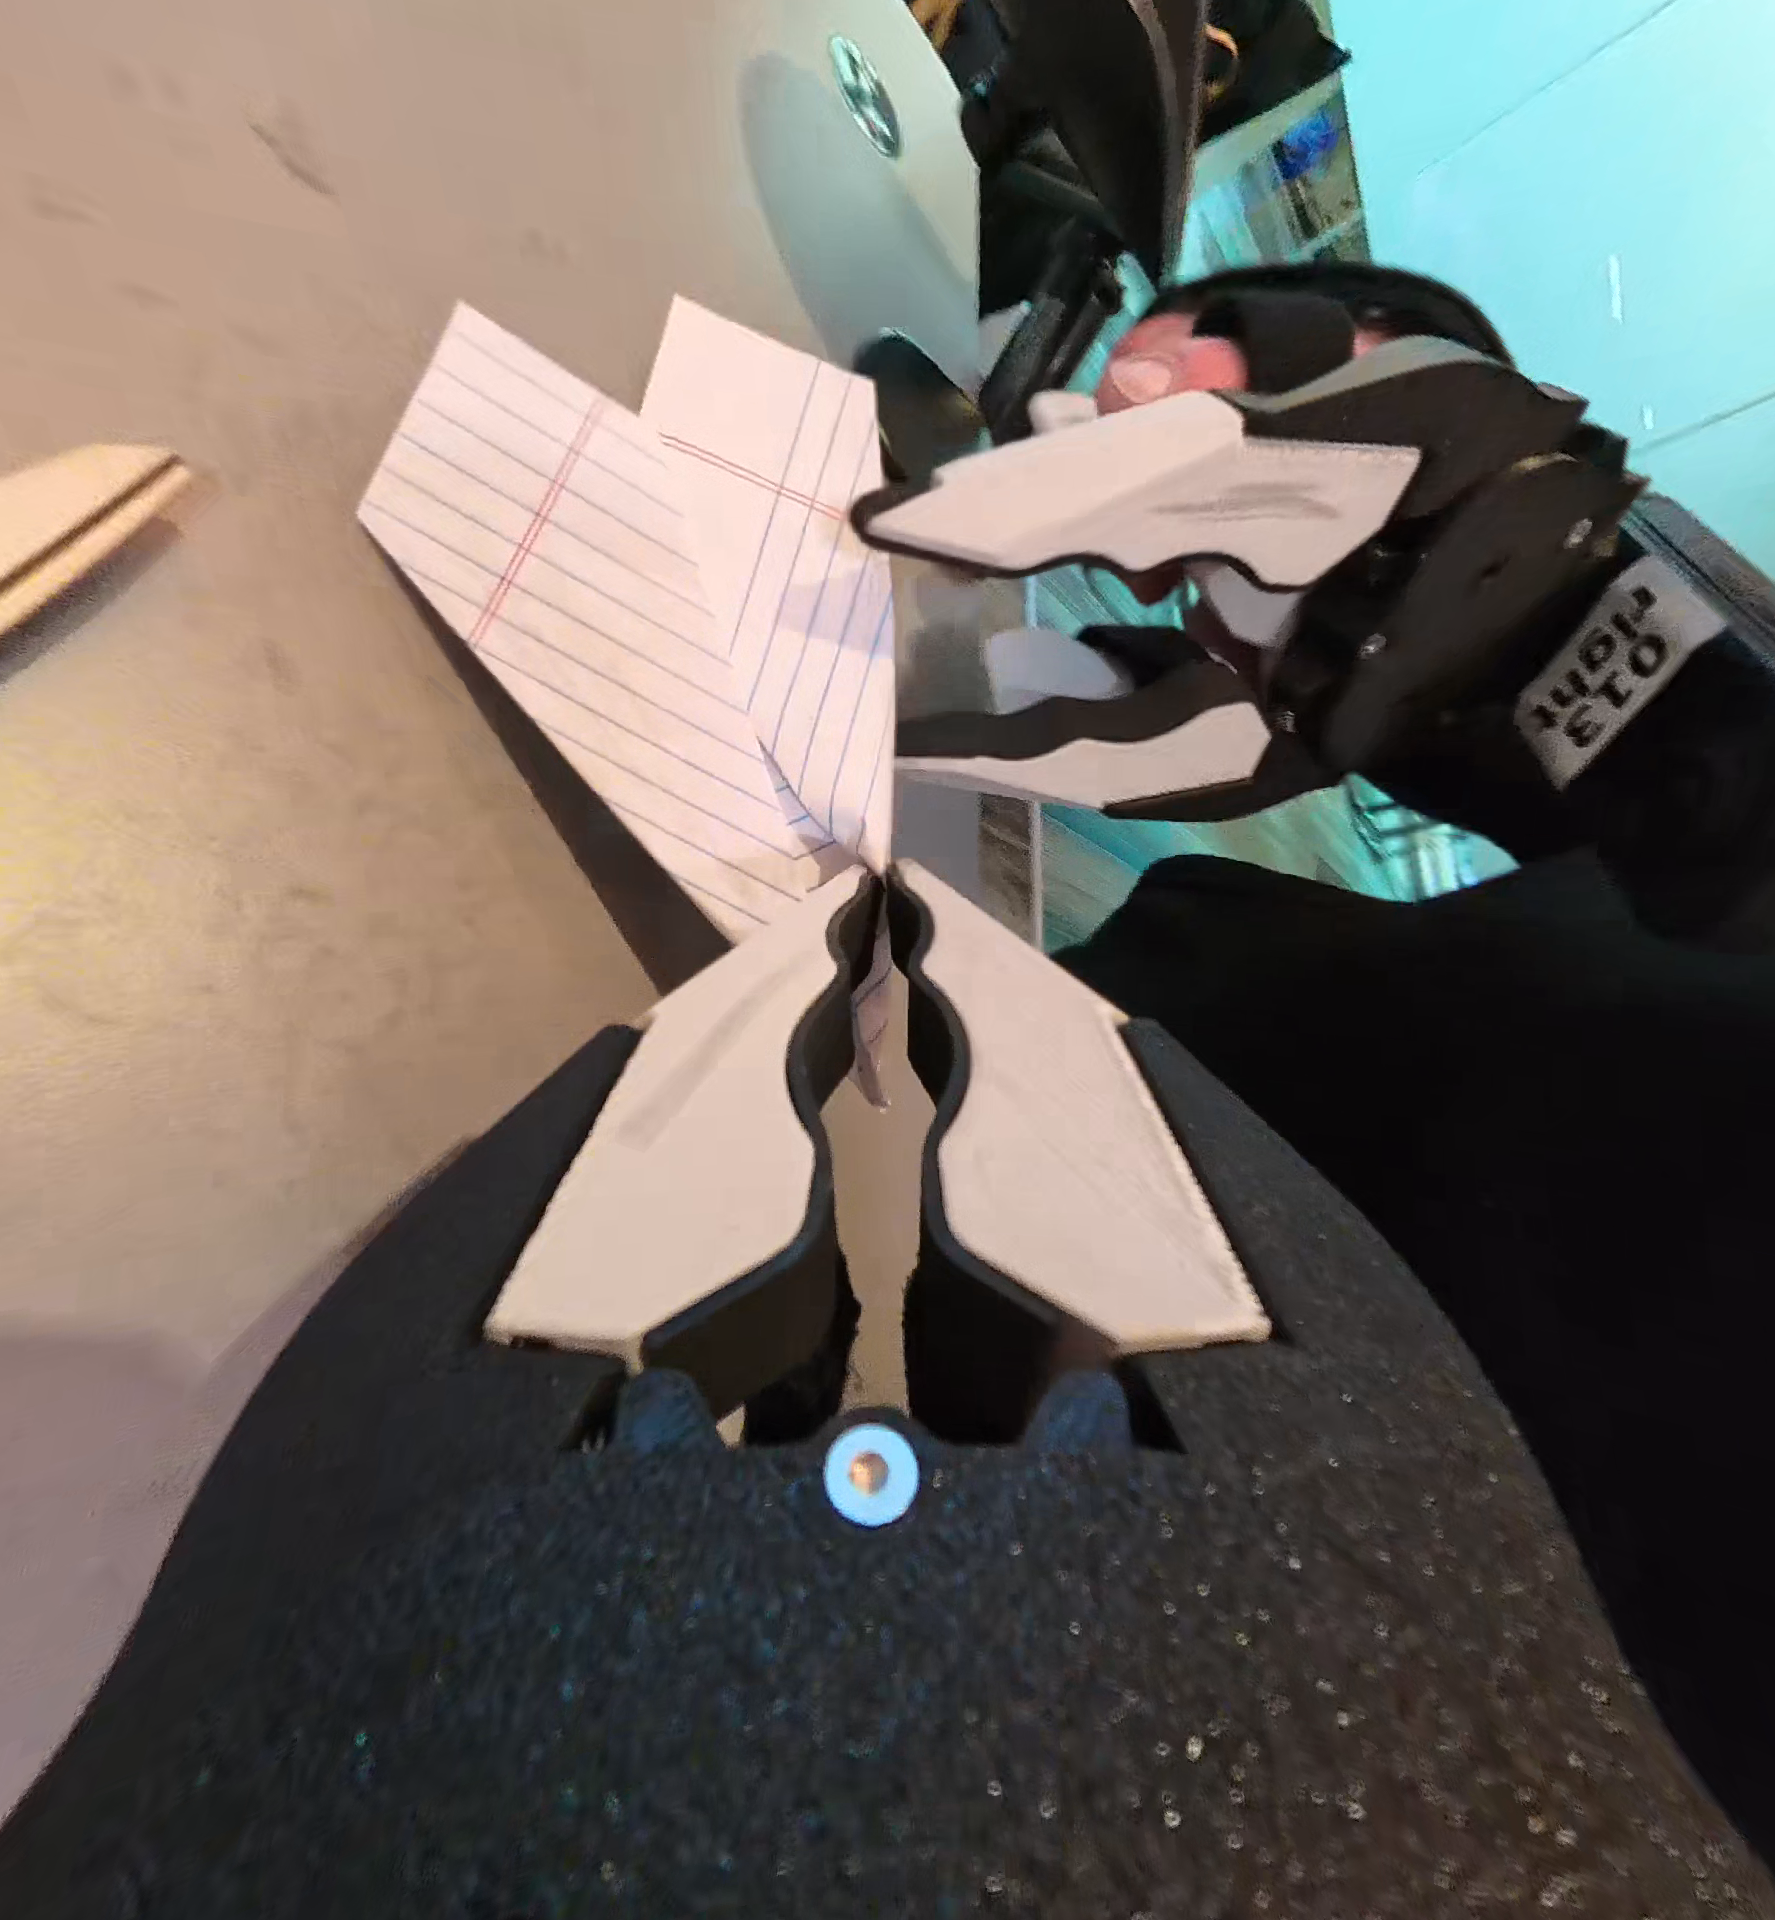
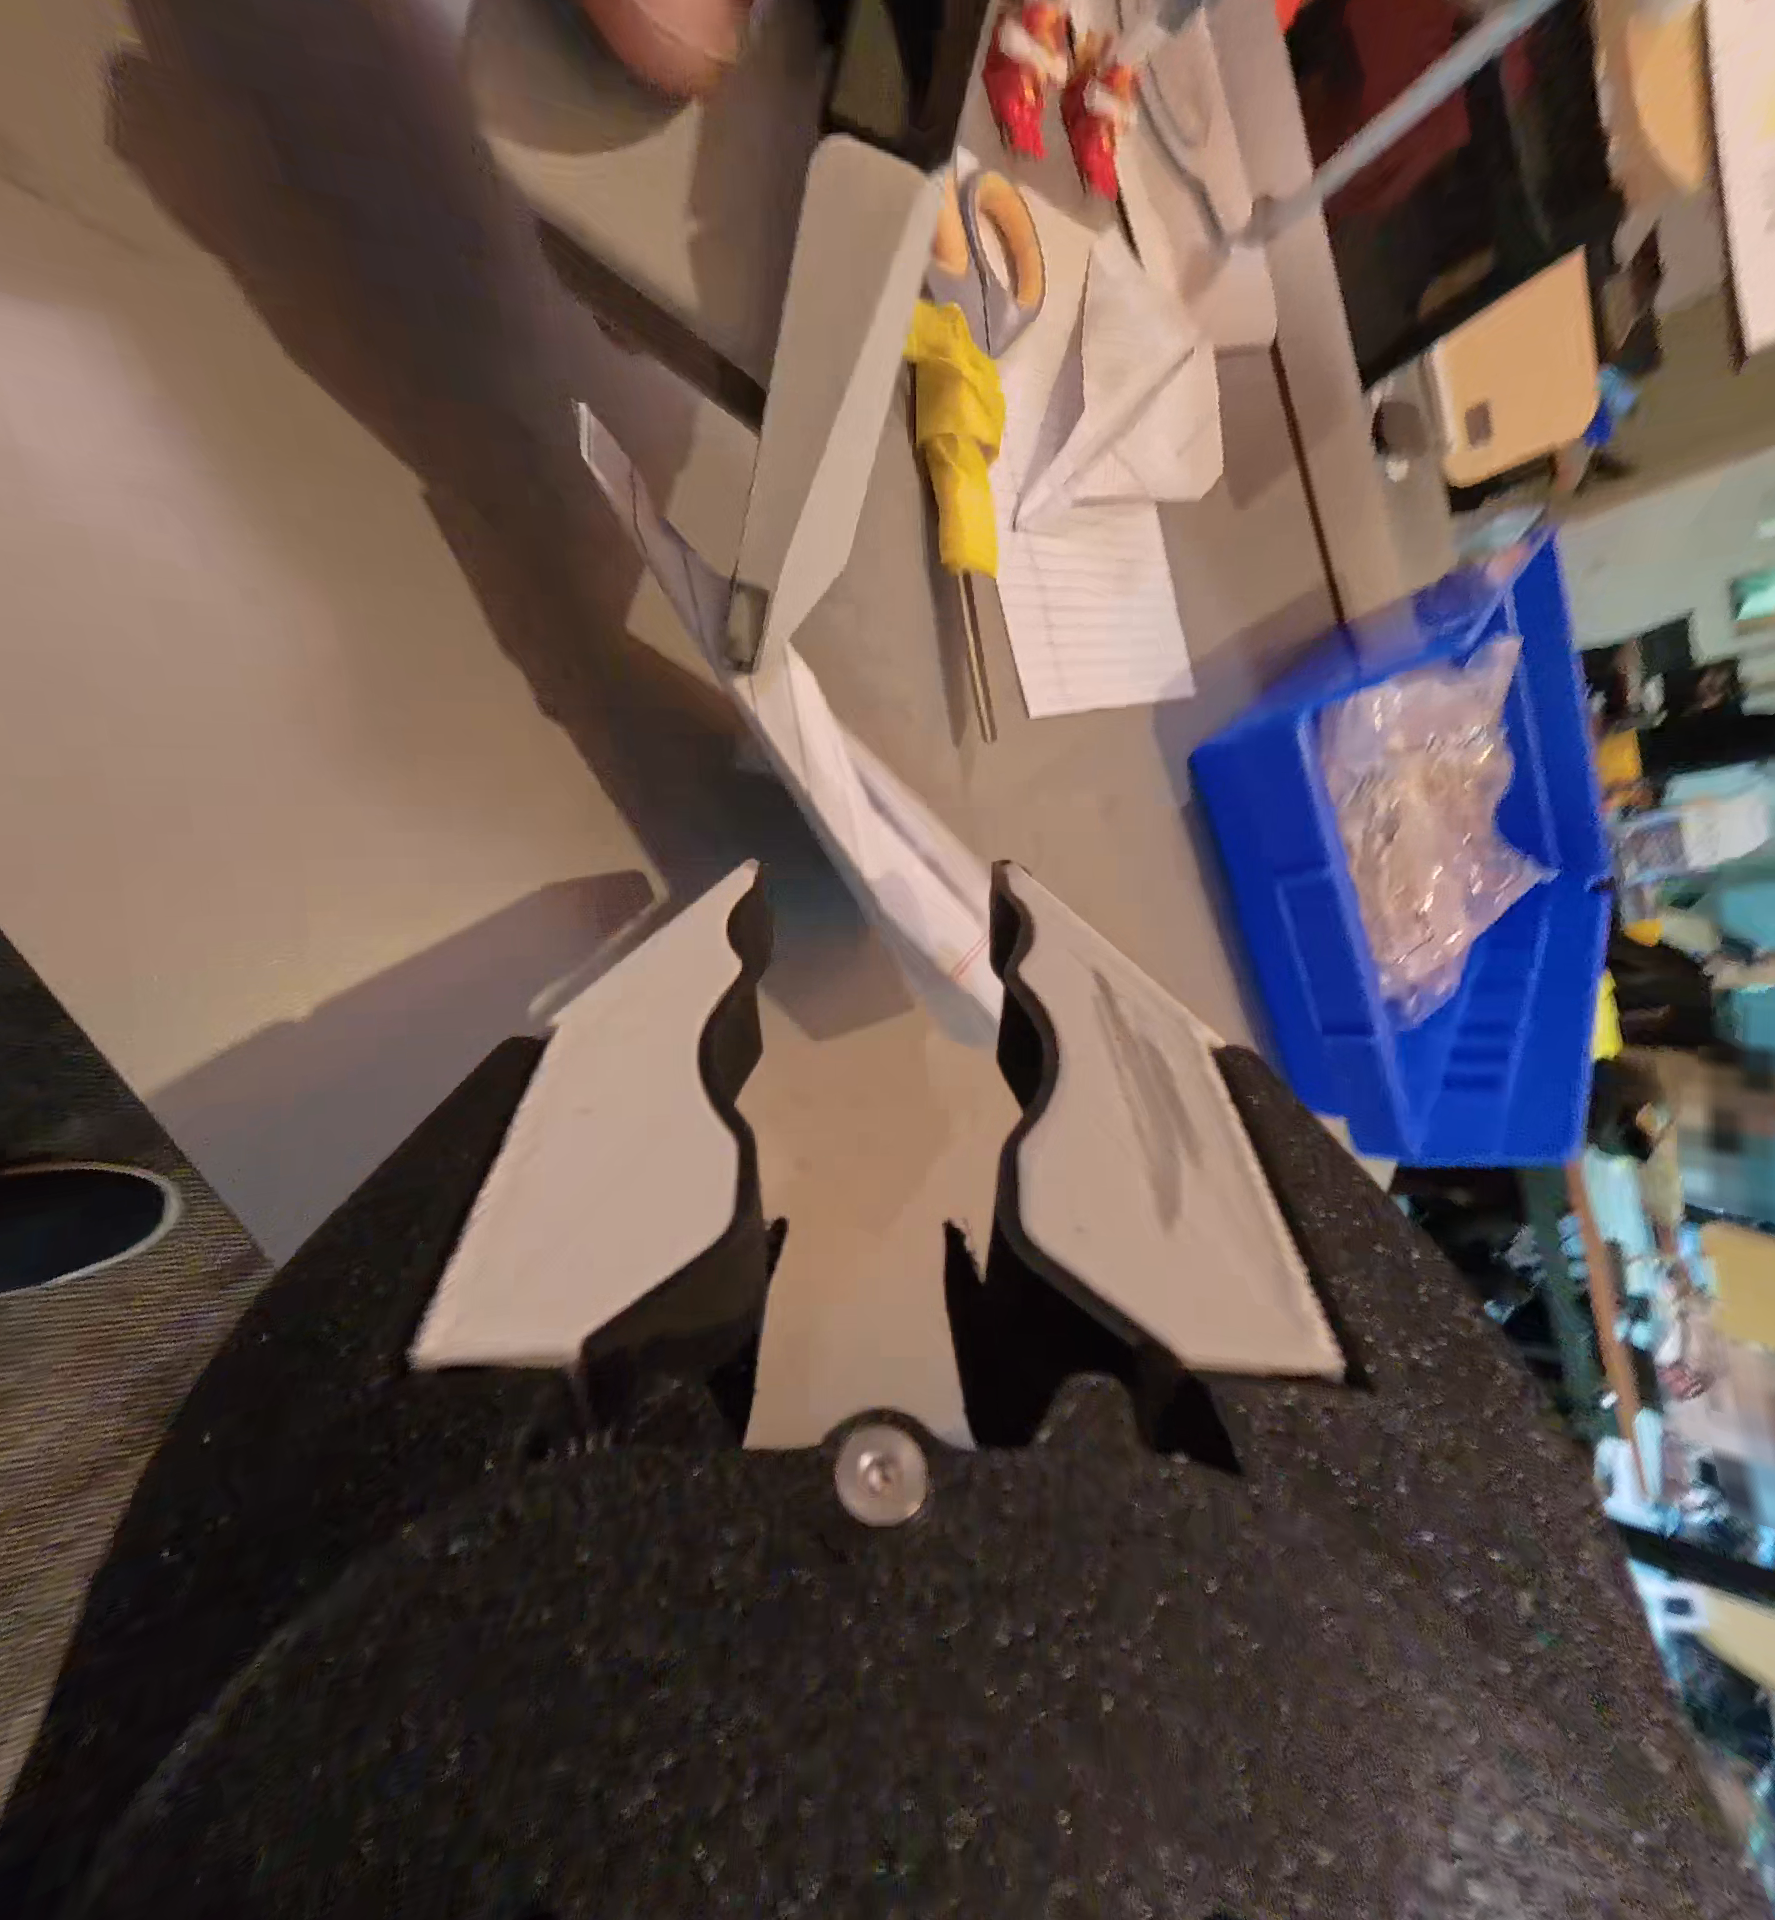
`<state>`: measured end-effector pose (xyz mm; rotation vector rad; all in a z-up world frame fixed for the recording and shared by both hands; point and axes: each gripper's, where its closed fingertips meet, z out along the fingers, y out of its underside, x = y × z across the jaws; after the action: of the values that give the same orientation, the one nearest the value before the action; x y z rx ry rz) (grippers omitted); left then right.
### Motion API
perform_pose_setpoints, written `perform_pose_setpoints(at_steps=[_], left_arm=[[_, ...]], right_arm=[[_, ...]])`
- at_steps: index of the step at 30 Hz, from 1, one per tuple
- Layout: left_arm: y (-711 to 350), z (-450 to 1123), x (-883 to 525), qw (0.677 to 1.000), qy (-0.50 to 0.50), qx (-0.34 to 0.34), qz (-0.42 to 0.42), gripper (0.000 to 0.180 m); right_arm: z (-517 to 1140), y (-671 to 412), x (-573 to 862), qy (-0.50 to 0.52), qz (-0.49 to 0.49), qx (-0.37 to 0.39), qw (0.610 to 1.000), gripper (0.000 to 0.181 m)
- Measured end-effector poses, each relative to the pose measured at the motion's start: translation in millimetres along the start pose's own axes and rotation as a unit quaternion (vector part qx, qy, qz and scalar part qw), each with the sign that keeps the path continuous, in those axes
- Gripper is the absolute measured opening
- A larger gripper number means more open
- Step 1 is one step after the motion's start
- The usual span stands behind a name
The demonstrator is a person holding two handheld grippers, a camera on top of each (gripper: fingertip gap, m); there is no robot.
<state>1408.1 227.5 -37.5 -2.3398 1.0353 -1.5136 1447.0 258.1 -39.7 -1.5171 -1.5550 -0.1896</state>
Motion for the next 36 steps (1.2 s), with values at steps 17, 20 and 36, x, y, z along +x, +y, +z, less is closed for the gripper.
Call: perform_pose_setpoints(at_steps=[17, 20, 36], left_arm=[[-35, -31, 21, 0.952, -0.180, 0.020, 0.246, 0.024], [-40, -32, 26, 0.959, -0.153, 0.045, 0.235, 0.009], [-55, -67, 29, 0.982, -0.003, 0.178, 0.067, 0.016]], right_arm=[[-17, -16, 17, -0.388, 0.185, -0.065, 0.901, 0.000], [-27, -25, 16, -0.505, 0.207, -0.070, 0.835, 0.000], [-25, -56, 24, -0.695, 0.201, -0.018, 0.690, 0.000]])
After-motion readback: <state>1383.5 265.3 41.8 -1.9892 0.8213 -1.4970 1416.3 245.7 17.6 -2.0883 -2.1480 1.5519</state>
